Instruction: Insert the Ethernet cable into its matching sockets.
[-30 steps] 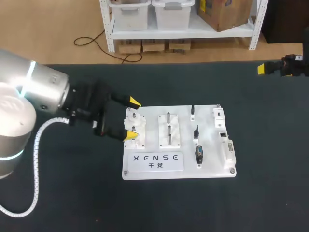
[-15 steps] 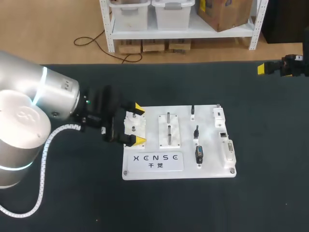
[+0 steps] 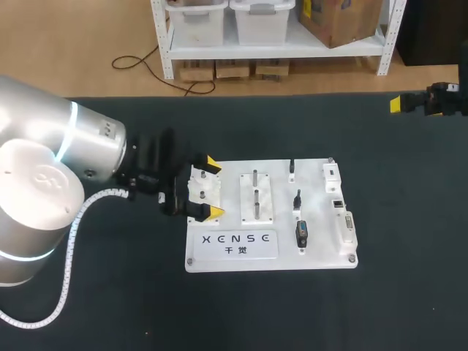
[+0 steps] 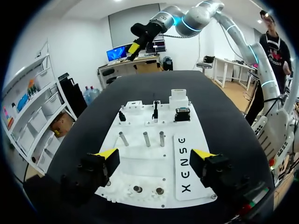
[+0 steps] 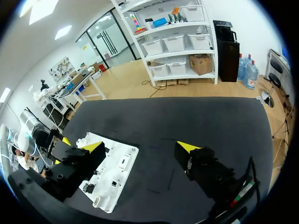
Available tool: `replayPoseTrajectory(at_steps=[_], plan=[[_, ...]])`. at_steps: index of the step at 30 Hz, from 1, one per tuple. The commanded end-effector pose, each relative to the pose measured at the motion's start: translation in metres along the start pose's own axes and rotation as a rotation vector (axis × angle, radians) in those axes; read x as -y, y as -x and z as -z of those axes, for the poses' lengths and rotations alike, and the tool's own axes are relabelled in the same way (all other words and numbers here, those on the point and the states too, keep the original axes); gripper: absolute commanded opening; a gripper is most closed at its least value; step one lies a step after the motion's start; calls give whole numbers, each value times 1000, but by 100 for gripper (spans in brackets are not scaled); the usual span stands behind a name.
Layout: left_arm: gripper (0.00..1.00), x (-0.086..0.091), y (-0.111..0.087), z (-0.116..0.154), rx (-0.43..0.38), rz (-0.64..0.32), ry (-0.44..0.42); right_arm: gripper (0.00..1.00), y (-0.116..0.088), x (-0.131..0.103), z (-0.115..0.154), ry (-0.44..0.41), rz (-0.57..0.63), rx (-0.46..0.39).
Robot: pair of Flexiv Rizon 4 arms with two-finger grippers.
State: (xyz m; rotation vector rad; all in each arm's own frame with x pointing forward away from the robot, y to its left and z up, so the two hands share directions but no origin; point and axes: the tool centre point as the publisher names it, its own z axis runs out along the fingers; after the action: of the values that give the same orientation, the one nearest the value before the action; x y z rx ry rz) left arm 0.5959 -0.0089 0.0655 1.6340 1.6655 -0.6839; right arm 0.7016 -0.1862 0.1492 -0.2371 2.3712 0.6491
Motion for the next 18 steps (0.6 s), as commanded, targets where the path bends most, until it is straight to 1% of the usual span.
replayPoseTrajectory(at_steps=[1, 3, 4, 5, 7, 8, 9, 11, 13, 15, 17, 18], plan=[[100, 0, 0, -2, -4, 1, 1, 100, 0, 0, 0, -2, 0, 0], [100, 0, 0, -2, -4, 1, 1, 100, 0, 0, 0, -2, 0, 0], [100, 0, 0, -2, -4, 1, 1, 100, 1, -5, -3, -5, -7, -23], [100, 0, 0, -2, -4, 1, 1, 100, 2, -11, -7, -36, -13, -49], [100, 0, 0, -2, -4, 1, 1, 100, 4, -24, -15, -51, -31, -83], [100, 0, 0, -2, -4, 1, 1, 100, 4, -29, -19, -84, -34, -100], [100, 0, 0, -2, -4, 1, 1, 100, 5, -36, -21, -86, -31, -110], [100, 0, 0, -2, -4, 1, 1, 100, 5, -50, -25, -133, -28, -141], [100, 0, 0, -2, -4, 1, 1, 100, 4, -63, -28, -161, -19, -177], [100, 0, 0, -2, -4, 1, 1, 100, 1, -79, -32, -211, 11, -230], [100, 0, 0, -2, -4, 1, 1, 100, -4, -94, -36, -243, 12, -273], [100, 0, 0, -2, -4, 1, 1, 100, -7, -101, -37, -285, 26, -296]])
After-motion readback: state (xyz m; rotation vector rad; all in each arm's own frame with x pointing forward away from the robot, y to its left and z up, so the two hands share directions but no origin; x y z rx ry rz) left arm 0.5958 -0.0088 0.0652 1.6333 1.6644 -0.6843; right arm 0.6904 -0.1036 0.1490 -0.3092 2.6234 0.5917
